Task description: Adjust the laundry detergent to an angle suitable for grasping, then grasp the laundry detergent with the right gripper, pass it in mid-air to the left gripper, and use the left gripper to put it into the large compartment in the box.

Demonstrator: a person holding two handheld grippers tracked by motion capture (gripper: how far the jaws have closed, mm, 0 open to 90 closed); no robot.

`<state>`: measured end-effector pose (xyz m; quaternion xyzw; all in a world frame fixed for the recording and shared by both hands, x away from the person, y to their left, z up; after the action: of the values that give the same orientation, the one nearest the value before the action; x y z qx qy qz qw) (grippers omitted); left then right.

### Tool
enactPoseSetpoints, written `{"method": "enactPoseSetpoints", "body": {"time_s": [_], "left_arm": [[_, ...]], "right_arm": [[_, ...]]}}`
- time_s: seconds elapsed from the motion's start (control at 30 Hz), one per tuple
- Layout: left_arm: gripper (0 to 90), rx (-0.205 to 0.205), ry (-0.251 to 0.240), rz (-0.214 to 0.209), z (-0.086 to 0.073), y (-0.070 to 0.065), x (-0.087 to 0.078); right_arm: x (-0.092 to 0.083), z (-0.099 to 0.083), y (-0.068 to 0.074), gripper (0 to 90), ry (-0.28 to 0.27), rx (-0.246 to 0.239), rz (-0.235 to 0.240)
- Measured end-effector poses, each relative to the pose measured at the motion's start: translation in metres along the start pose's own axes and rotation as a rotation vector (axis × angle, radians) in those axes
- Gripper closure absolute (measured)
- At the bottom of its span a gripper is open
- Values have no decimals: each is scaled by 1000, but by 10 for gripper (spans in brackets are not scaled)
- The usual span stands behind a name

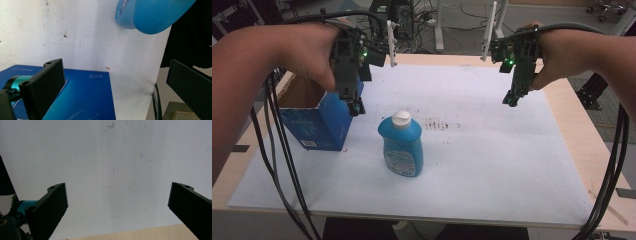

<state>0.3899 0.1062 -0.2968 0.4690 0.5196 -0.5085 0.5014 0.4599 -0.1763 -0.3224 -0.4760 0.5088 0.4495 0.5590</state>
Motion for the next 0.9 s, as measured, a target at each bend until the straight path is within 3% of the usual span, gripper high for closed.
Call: {"method": "enactPoseSetpoints", "body": {"time_s": [0.5, 0.73, 0.9], "left_arm": [[17, -2, 11, 18, -2, -3, -1], [17, 4, 19, 21, -2, -7, 0], [17, 19, 5, 14, -4, -3, -1]], "right_arm": [[-2, -6, -3, 19, 2, 25, -19], [-4, -8, 7, 18, -3, 9, -25], [-3, -6, 18, 18, -43, 1, -9]]}}
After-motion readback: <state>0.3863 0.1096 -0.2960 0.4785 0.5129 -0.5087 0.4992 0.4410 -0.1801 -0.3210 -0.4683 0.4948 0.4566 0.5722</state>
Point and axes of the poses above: each handheld gripper's, and its own axes: x roughly forward along the jaws, z roughly out of its top, y roughly to its left, the point moved 6 cm from there along x, roughly forward along the jaws, and after that the axes turned 5 degrees about x, right-handed, at the moved point
